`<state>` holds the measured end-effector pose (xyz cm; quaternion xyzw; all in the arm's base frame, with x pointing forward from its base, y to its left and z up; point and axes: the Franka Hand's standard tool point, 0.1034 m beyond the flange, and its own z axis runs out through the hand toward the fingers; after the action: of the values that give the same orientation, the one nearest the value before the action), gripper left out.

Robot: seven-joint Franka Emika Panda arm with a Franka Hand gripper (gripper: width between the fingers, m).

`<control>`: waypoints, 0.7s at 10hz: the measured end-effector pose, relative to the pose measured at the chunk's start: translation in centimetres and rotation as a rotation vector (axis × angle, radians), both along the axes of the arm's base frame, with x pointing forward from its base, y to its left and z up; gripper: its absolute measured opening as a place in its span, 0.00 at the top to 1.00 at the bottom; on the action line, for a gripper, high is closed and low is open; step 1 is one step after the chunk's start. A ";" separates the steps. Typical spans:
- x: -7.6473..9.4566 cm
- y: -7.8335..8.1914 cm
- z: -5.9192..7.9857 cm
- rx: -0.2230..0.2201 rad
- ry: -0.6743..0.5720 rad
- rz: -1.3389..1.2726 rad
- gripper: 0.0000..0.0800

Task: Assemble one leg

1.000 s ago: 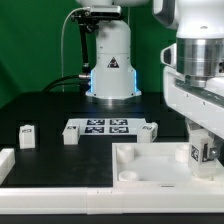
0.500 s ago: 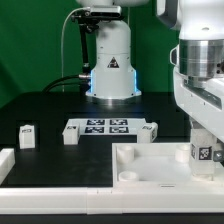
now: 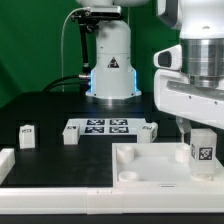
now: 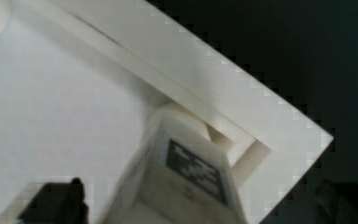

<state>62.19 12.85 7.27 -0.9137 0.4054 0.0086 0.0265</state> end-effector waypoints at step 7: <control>0.3 -0.1 0.2 -0.016 -0.046 0.795 0.19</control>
Offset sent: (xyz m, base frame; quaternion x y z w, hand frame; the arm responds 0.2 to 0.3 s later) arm -0.0006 0.0079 0.0073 -0.0075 -0.0034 -0.3329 0.9429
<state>62.49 12.71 7.51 -0.9995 0.0197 -0.0055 0.0229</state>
